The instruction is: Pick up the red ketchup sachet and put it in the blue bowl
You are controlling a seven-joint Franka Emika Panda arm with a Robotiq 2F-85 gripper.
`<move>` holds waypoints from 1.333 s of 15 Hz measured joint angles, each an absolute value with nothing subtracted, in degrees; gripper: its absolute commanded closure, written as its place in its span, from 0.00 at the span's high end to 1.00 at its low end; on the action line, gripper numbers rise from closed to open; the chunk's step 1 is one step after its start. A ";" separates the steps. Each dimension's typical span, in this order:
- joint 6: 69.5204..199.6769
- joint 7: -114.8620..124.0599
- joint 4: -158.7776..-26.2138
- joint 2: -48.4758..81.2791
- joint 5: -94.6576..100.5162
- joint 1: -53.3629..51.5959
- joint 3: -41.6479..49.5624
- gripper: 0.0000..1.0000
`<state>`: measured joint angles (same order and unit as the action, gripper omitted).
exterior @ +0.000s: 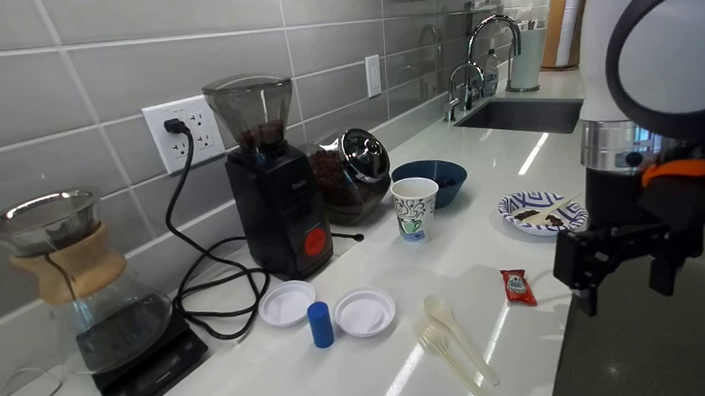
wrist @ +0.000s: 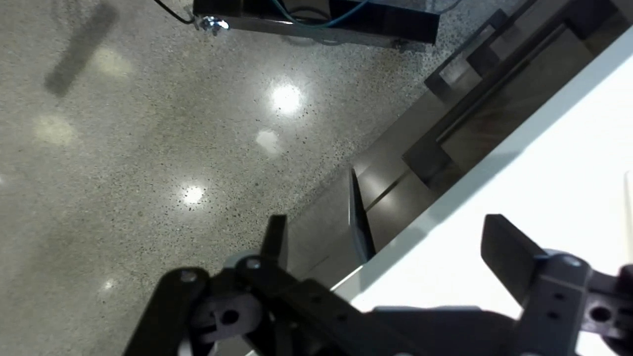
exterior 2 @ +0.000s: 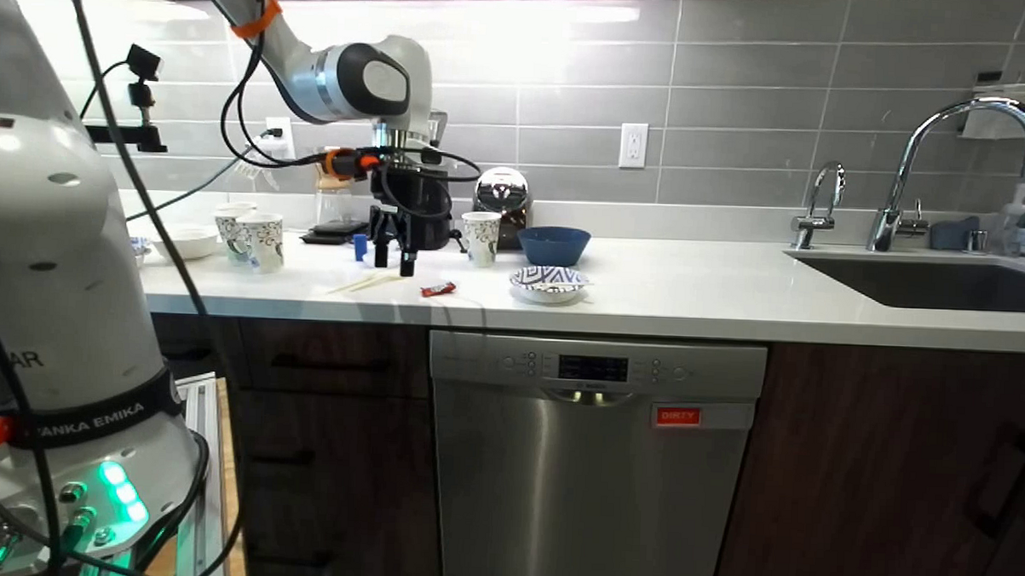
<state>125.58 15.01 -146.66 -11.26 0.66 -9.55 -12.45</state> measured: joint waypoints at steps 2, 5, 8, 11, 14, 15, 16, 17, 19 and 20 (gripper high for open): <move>130.27 16.33 -146.15 -8.62 0.60 -9.59 -12.79 1.00; 137.64 16.36 -145.05 -5.12 0.60 -9.60 -12.79 1.00; 142.94 16.36 -143.71 -1.98 0.60 -9.60 -12.66 0.87; 146.07 16.36 -142.37 1.11 0.62 -9.60 -12.51 0.63; 148.17 16.42 -141.25 3.66 0.63 -9.60 -12.12 0.39; 148.62 16.42 -140.86 4.34 0.66 -9.60 -11.97 0.33; 148.98 16.44 -140.48 4.92 0.71 -9.60 -11.85 0.27; 149.20 16.45 -140.09 5.41 0.71 -9.61 -11.76 0.19; 149.49 16.49 -139.37 6.09 0.74 -9.64 -11.60 0.05; 149.52 16.50 -139.04 6.31 0.74 -9.67 -11.52 0.01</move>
